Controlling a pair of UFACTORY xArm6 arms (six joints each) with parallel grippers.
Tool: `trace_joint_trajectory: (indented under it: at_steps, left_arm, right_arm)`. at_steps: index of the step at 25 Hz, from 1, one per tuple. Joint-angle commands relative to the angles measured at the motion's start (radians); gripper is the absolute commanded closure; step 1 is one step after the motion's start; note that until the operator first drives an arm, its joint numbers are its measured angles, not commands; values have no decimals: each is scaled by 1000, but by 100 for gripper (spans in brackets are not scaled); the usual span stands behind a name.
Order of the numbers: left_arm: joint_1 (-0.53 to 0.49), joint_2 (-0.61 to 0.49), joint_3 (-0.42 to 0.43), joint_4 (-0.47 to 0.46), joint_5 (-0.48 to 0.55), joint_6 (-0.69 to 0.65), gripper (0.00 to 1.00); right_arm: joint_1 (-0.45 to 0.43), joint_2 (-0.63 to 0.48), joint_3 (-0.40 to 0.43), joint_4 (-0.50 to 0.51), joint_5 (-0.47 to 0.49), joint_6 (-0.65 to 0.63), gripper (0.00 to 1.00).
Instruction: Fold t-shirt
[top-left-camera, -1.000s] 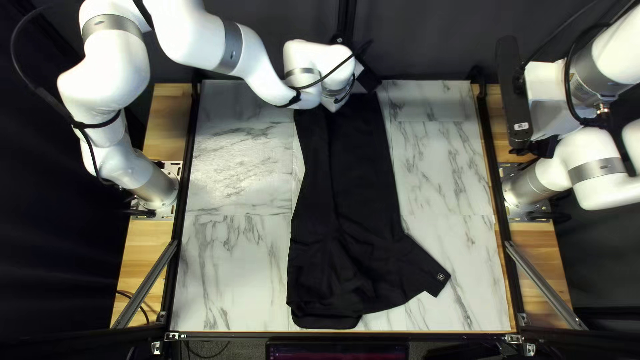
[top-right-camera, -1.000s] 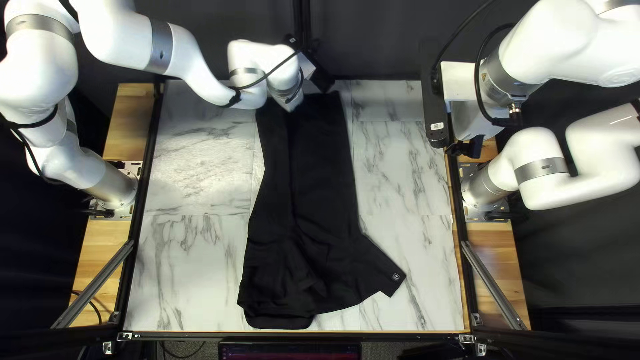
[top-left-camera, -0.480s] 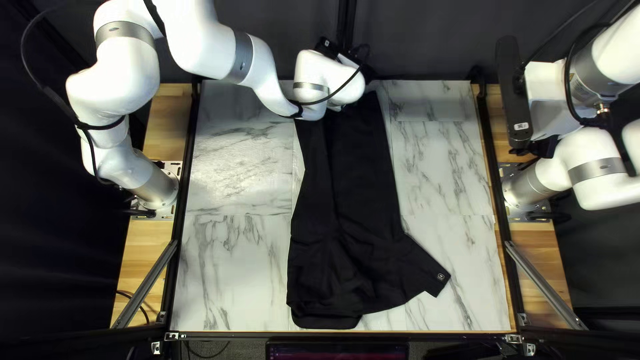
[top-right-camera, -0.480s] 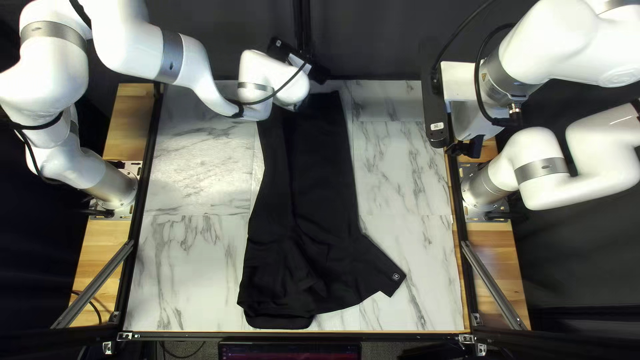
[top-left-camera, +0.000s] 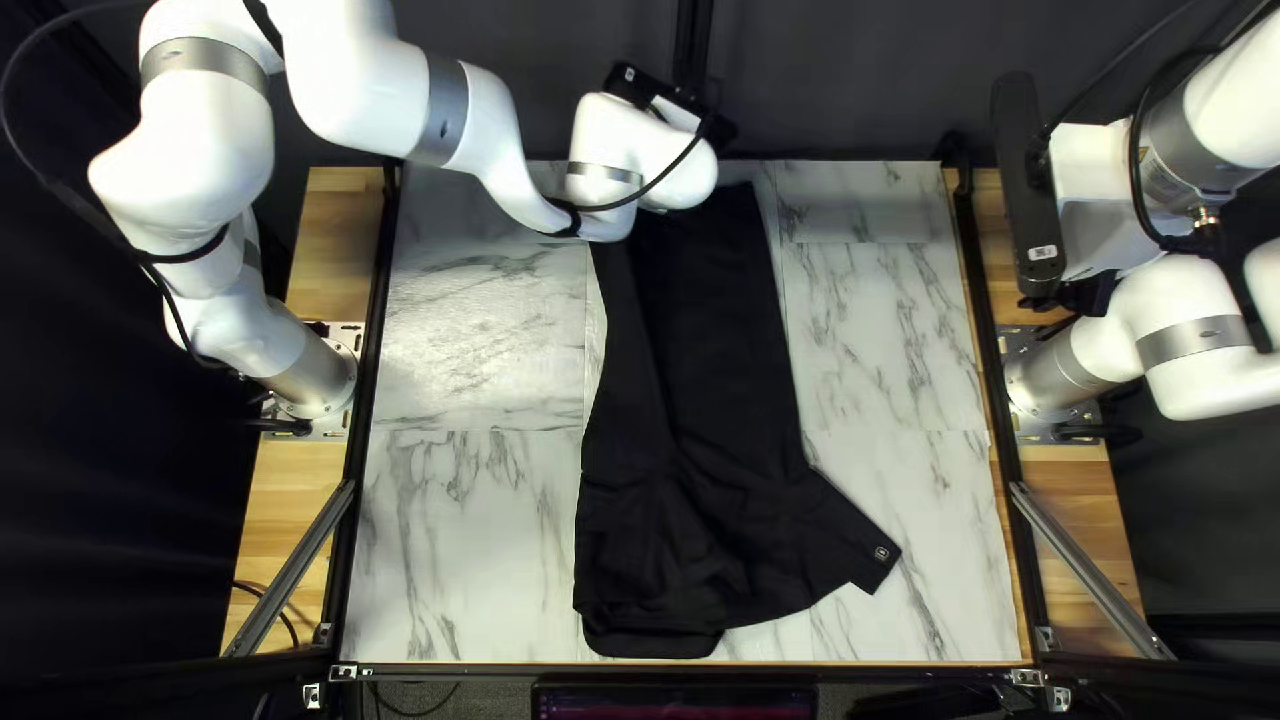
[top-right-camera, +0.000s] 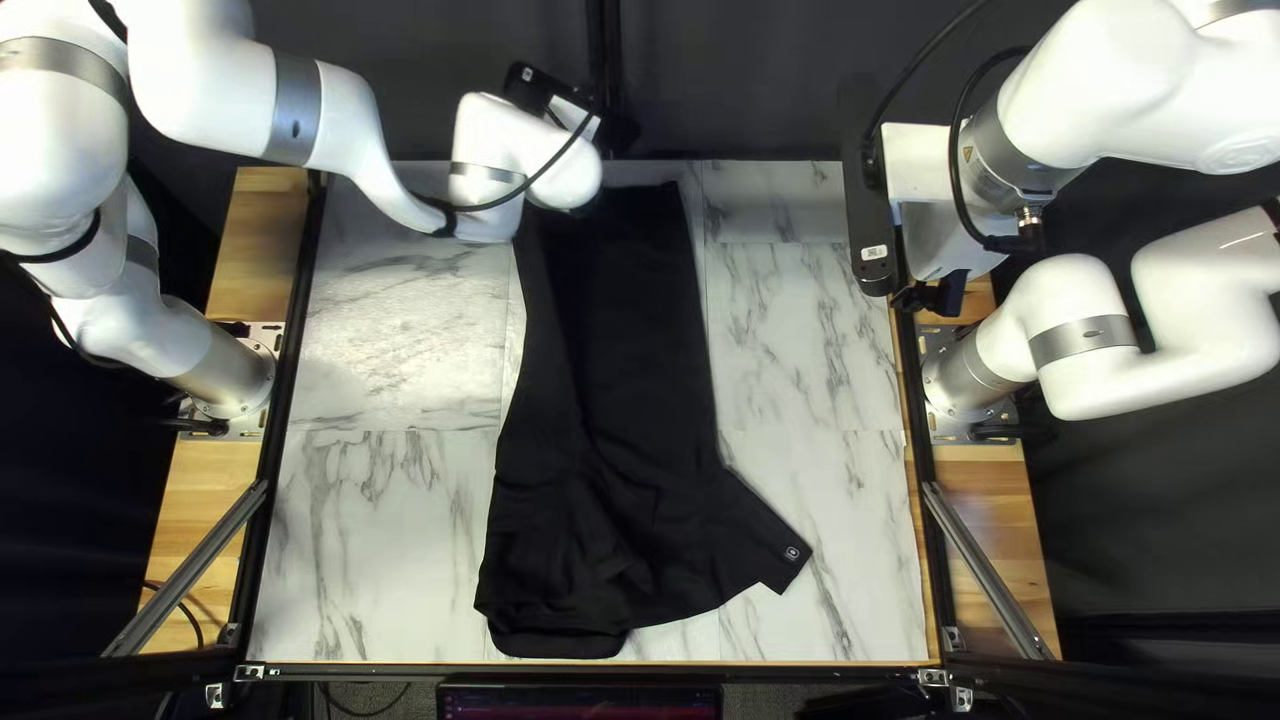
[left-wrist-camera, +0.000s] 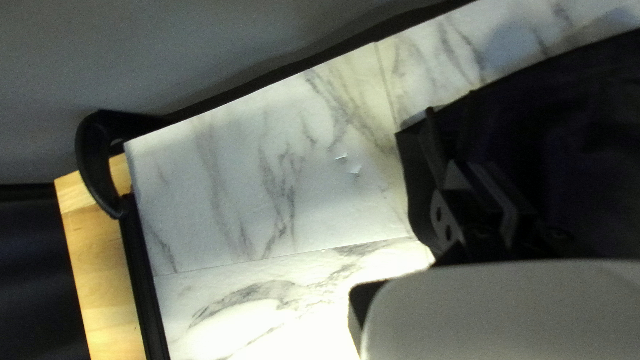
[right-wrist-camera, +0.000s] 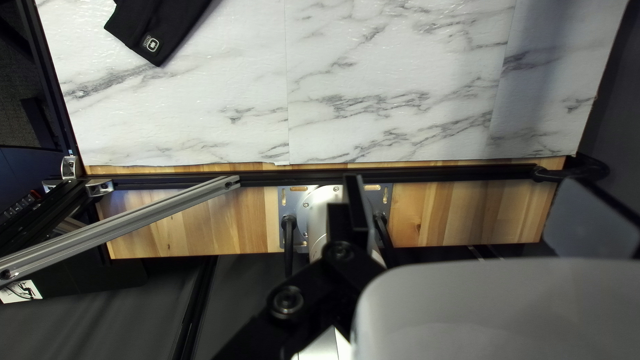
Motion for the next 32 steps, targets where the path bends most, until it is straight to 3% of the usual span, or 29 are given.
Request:
trace_joint_trajectory:
  at_steps: [1,9,18,25,32]
  left_arm:
    - [-8,-24,20,4,11,-14,100]
    - [-22,-90,100,17,13,-58,100]
    - [-28,-98,113,28,20,-77,100]
    - [-31,-164,181,39,21,-104,100]
    - [-52,-182,167,46,50,-101,100]
  right_arm:
    - [0,0,0,0,0,0,0]
    - [0,0,0,0,0,0,0]
    - [0,0,0,0,0,0,0]
    - [0,0,0,0,0,0,0]
    - [0,0,0,0,0,0,0]
